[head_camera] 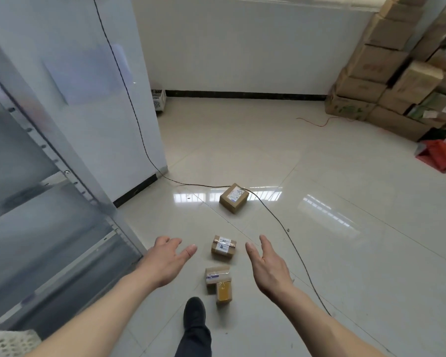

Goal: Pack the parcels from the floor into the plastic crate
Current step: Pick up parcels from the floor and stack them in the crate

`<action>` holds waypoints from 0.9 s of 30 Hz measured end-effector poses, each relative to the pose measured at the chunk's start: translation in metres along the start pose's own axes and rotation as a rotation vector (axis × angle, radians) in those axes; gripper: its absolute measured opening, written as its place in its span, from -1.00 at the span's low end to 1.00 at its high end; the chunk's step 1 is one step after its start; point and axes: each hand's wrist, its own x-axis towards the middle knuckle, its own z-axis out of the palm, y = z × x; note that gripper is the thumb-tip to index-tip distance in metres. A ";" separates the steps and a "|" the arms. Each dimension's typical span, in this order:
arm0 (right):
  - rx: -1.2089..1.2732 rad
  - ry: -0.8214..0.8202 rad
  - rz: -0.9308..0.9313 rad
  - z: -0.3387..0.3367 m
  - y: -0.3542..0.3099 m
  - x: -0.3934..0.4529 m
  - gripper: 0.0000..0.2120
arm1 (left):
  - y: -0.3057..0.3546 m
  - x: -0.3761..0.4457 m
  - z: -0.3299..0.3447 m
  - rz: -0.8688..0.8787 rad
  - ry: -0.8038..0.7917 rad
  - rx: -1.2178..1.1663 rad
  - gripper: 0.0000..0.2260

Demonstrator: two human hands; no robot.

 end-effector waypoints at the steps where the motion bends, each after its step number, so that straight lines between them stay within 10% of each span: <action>1: 0.002 0.002 0.019 -0.002 -0.001 0.014 -0.35 | 0.005 0.016 0.000 -0.003 -0.015 0.005 -0.35; 14: 0.018 -0.098 0.191 0.031 0.018 0.190 -0.35 | 0.029 0.197 0.038 -0.062 -0.227 0.063 -0.34; 27: -0.127 -0.331 0.271 0.173 0.186 0.383 -0.36 | -0.051 0.371 0.235 -0.288 -0.315 -0.115 -0.41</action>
